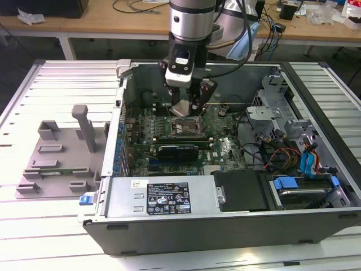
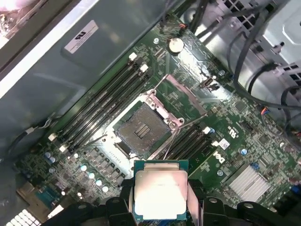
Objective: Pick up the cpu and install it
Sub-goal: 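Place the cpu into insertion slot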
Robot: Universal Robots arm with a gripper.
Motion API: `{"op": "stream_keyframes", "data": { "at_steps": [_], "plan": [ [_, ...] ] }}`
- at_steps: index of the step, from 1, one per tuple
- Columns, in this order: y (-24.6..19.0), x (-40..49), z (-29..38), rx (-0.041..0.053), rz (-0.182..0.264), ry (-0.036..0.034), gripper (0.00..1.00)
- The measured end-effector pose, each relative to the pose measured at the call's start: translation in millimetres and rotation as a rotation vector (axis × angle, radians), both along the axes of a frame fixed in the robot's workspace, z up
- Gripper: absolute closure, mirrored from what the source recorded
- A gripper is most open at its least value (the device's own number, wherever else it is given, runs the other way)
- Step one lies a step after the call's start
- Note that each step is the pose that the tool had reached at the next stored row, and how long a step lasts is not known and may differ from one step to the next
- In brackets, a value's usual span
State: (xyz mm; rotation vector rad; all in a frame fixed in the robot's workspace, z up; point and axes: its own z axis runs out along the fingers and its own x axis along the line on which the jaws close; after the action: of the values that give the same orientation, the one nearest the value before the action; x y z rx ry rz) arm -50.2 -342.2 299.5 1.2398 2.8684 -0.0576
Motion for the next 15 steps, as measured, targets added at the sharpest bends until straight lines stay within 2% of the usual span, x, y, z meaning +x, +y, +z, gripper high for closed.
{"op": "stream_keyframes", "data": {
  "at_steps": [5, 9, 12, 15],
  "plan": [
    [0.0, 0.0, -0.4, -0.0017, -0.091, 0.0000, 0.45],
    [0.0, 0.0, -0.6, -0.0018, -0.130, 0.0001, 0.45],
    [0.0, 0.0, -0.9, -0.0020, -0.188, 0.0001, 0.45],
    [0.0, 0.0, -1.1, -0.0020, -0.227, 0.0001, 0.45]
  ]
}}
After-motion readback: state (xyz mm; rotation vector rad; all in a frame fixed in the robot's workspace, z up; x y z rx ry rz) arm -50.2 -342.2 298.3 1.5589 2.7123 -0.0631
